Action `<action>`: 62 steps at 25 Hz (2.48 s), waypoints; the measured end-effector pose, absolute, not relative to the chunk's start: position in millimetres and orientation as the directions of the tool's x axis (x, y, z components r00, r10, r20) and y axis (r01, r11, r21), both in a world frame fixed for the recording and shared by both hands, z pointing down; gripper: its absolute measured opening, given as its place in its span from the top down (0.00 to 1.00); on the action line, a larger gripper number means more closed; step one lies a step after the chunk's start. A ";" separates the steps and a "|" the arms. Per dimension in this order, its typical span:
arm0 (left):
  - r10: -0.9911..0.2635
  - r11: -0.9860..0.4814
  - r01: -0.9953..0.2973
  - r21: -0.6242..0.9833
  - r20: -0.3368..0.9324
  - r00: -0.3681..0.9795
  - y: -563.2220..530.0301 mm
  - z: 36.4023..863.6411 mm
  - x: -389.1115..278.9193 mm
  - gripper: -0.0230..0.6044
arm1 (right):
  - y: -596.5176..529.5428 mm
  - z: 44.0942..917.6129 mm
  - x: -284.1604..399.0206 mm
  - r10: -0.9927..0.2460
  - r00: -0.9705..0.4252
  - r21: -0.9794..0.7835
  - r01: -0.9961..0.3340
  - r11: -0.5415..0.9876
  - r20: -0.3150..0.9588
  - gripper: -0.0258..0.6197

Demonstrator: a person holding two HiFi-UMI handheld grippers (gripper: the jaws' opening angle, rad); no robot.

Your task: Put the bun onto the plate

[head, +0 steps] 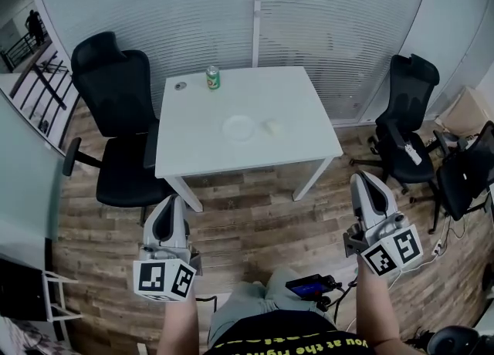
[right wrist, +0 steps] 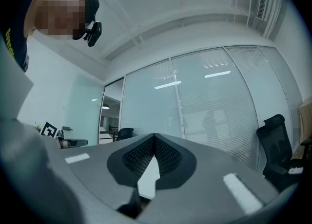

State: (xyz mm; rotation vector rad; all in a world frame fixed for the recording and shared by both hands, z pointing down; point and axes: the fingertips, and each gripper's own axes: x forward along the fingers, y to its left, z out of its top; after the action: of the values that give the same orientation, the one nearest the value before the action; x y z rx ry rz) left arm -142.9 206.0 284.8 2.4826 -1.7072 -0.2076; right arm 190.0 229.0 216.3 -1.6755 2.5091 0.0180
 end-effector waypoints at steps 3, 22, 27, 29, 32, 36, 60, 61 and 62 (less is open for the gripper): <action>-0.942 -0.336 -0.926 0.172 -0.042 0.333 203.5 283.8 -150.8 0.96 | 219.3 216.8 183.4 -0.912 -0.398 -0.057 -0.913 0.405 -0.104 0.95; -0.975 -0.224 -0.962 0.155 -0.034 0.221 106.8 289.5 -151.9 0.96 | 73.7 231.2 180.7 -0.851 -0.519 -0.057 -0.850 0.524 -0.083 0.95; -0.983 -0.185 -0.968 0.168 -0.041 0.180 53.2 288.9 -140.8 0.96 | 8.2 232.2 190.7 -0.830 -0.554 -0.039 -0.829 0.557 -0.065 0.95; -0.984 -0.175 -0.970 0.168 -0.039 0.171 37.1 288.4 -133.7 0.96 | -14.1 231.5 194.1 -0.821 -0.568 -0.036 -0.820 0.571 -0.060 0.95; -0.986 -0.164 -0.973 0.163 -0.031 0.161 14.6 288.1 -124.5 0.96 | -44.0 230.5 196.9 -0.809 -0.585 -0.041 -0.808 0.587 -0.059 0.95; -0.991 -0.133 -0.978 0.160 -0.028 0.130 -9.5 286.3 -121.2 0.96 | -75.7 229.3 197.1 -0.790 -0.609 -0.045 -0.789 0.612 -0.063 0.95; -0.996 -0.089 -0.984 0.152 -0.001 0.090 -83.8 295.3 -115.8 0.96 | -156.1 248.6 203.6 -0.775 -0.630 -0.099 -0.769 0.632 -0.049 0.95; -0.996 -0.093 -0.984 0.152 -0.001 0.094 -87.0 295.1 -115.9 0.96 | -157.4 248.9 203.2 -0.776 -0.629 -0.101 -0.770 0.630 -0.048 0.95; -0.995 -0.098 -0.984 0.149 -0.002 0.099 -90.5 294.5 -116.0 0.96 | -158.9 248.7 202.0 -0.778 -0.627 -0.102 -0.772 0.628 -0.048 0.95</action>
State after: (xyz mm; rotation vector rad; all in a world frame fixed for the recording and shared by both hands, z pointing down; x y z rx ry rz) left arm -116.0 -90.5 294.5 2.2447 -2.0320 -0.1540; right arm 202.0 -158.9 248.7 -1.3141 2.7548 -0.1087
